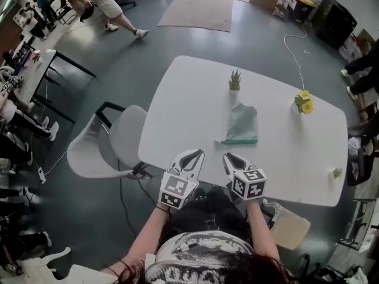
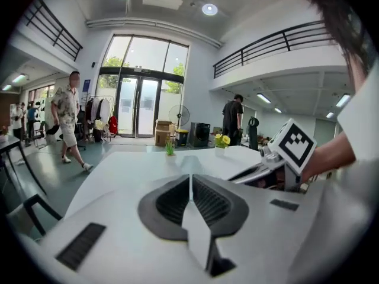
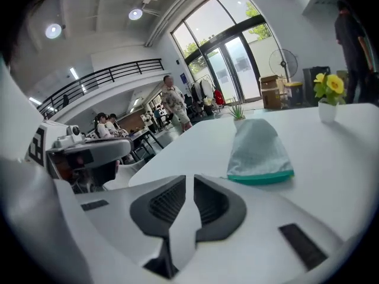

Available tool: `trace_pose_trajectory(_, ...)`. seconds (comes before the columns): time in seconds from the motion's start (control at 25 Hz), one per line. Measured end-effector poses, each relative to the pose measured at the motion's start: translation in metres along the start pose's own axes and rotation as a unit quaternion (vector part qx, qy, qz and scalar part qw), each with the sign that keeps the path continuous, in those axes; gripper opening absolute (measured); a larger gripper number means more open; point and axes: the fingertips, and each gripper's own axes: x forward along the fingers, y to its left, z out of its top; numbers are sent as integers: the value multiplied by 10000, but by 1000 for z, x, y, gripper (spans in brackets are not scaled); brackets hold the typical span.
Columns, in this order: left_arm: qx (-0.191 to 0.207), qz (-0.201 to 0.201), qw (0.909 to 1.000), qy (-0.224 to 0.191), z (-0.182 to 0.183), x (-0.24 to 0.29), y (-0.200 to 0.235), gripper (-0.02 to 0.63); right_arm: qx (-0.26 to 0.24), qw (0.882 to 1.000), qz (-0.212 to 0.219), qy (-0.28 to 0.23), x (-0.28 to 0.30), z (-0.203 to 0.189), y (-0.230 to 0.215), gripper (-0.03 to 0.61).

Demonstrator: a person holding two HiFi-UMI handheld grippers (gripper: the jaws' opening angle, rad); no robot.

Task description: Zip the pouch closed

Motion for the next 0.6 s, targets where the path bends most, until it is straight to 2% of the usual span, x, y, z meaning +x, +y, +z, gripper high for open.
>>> trace_pose_trajectory(0.16, 379, -451, 9975, 388, -24, 39, 0, 23, -252, 9994, 15, 243, 6, -7, -9, 35)
trace_pose_trajectory(0.28, 786, -796, 9907, 768, -43, 63, 0, 23, -292, 9989, 89, 348, 10, -8, -15, 35)
trace_pose_trajectory(0.48, 1380, -1205, 9731, 1395, -72, 96, 0, 33, -104, 9985, 204, 489, 15, -9, -30, 34)
trace_pose_trajectory(0.6, 1803, -1344, 9582, 1767, -88, 111, 4, 109, -48, 9980, 279, 568, 22, -10, -36, 32)
